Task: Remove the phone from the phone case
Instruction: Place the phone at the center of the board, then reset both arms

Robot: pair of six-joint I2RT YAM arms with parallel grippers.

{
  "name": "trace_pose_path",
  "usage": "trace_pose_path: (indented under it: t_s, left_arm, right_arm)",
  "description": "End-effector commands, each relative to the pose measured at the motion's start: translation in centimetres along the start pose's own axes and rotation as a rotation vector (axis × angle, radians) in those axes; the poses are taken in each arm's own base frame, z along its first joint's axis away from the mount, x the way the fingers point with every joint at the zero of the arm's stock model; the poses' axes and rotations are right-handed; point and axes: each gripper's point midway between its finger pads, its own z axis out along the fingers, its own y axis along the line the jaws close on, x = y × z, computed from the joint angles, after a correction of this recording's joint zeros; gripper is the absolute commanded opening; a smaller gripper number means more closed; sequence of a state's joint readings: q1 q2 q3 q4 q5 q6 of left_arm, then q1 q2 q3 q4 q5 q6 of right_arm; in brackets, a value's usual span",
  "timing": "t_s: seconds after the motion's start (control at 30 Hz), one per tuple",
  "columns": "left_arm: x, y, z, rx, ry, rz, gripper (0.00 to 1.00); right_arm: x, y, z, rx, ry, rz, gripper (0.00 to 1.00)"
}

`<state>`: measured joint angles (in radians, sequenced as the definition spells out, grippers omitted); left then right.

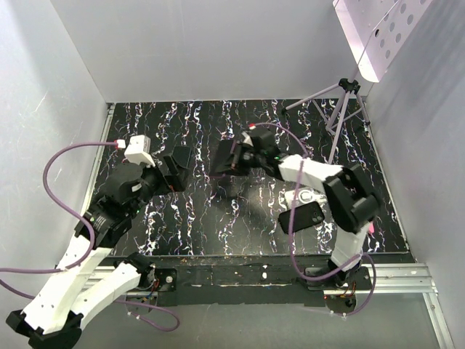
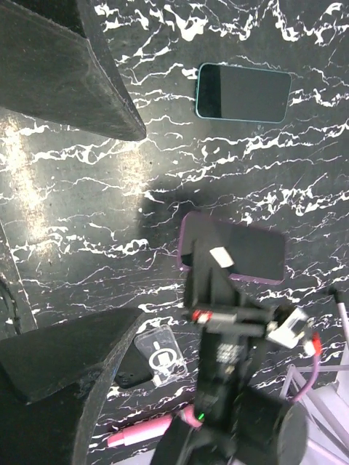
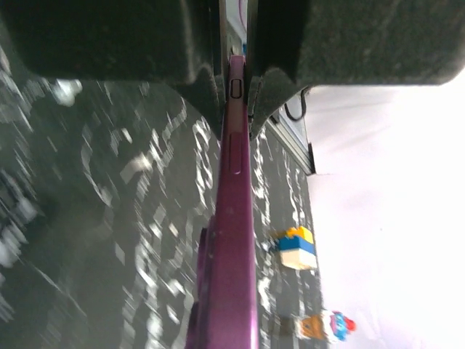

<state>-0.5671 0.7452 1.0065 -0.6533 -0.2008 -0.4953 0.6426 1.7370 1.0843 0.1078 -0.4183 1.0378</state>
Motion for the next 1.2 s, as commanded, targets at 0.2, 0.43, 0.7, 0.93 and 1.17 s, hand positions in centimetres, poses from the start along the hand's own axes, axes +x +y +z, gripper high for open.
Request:
trace_pose_path:
  t_s: [0.2, 0.43, 0.7, 0.93, 1.17]
  left_arm:
    - [3.1, 2.0, -1.3, -0.041, 0.074, 0.027, 0.98]
    - [2.6, 1.5, -1.6, -0.015, 0.064, 0.019, 0.98]
    - [2.6, 0.5, -1.4, 0.019, 0.083, -0.015, 0.97]
    - [1.6, 0.3, -1.5, 0.016, 0.055, -0.023, 0.98]
    - [1.3, -0.4, -0.3, 0.024, 0.054, -0.024, 0.98]
  right_arm:
    - [-3.1, 5.2, 11.6, -0.138, 0.005, -0.148, 0.01]
    - [-2.6, 1.6, 14.6, -0.077, 0.029, -0.102, 0.12]
    - [-3.1, 0.5, 14.6, 0.064, 0.086, -0.128, 0.49]
    - [-2.5, -0.4, 8.9, 0.229, 0.062, -0.193, 0.84]
    - [1.0, -4.6, -3.7, 0.4, -0.048, -0.331, 0.87]
